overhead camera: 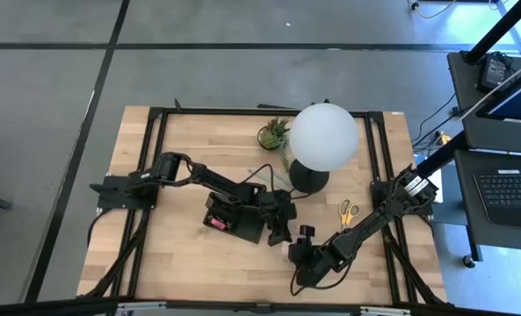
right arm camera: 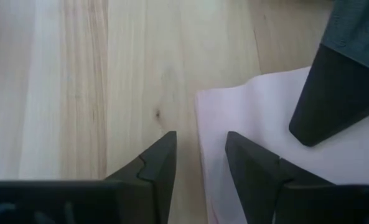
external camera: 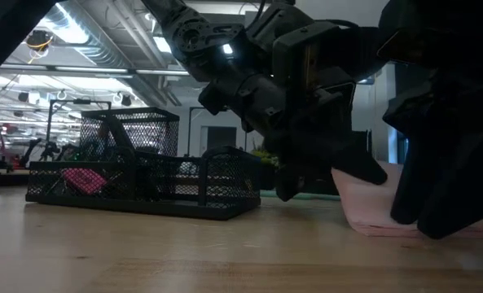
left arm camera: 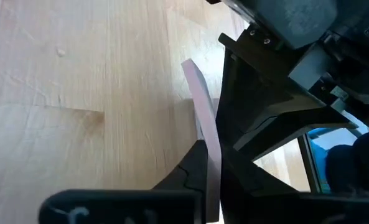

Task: Pick and place office supplies into organizer
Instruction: Put the sticky notes into the desk organizer

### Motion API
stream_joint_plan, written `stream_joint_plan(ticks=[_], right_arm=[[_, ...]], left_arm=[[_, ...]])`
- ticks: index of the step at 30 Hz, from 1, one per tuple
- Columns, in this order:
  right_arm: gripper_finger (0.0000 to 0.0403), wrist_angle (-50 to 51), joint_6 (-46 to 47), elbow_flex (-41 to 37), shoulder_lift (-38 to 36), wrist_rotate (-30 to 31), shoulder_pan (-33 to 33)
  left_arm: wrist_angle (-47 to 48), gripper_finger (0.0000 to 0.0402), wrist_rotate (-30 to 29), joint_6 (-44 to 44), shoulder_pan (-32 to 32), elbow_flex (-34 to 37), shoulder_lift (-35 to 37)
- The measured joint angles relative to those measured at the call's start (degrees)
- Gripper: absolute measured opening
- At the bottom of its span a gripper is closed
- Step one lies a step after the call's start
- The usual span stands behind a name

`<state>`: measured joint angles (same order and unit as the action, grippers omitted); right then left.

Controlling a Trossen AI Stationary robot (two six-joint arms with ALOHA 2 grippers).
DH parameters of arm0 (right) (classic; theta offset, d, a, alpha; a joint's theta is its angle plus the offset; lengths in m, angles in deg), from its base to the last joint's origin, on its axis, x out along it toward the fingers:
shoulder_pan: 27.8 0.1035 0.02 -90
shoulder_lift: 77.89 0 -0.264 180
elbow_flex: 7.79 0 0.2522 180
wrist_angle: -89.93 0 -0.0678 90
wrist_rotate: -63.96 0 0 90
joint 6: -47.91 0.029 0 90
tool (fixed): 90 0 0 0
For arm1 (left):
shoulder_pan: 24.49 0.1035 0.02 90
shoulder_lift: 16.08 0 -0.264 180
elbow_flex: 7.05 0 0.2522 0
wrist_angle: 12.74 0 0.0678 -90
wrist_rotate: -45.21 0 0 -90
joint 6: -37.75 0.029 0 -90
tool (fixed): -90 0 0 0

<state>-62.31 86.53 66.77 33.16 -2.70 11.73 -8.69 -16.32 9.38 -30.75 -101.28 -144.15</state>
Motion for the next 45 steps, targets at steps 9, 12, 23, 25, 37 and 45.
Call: stream_joint_plan(ticks=[9, 12, 23, 25, 37, 45], right_arm=[[0.0145, -1.31, 1.48, 0.0, 0.06, -0.28, 0.33], [0.0158, -2.18, 1.71, 0.0, 0.01, -1.63, 0.28], [0.0253, 0.47, 3.16, 0.48, -7.11, -6.33, 1.27], [0.0257, 2.21, 3.2, 0.57, -8.74, -5.04, 2.11], [0.0256, 19.59, 15.65, 0.57, -11.37, 0.46, 3.81], [0.0256, 20.94, 16.83, 0.59, -11.37, 0.99, 3.47]], left_arm=[[0.44, 0.0009, 1.96, 0.56, 0.05, -0.03, 0.07], [0.55, 0.0009, 2.93, 0.64, 0.07, -0.07, 0.07], [6.04, 0.0008, 5.71, 5.62, 0.4, -0.15, 5.06], [9.54, 0.0008, 4.52, 8.43, 0.34, -0.13, 7.47], [46.32, 0.0008, -4.44, 22.29, 0.49, -0.11, 24.7], [52.84, 0.0008, -9.28, 30.5, 0.76, 0.91, 27.41]])
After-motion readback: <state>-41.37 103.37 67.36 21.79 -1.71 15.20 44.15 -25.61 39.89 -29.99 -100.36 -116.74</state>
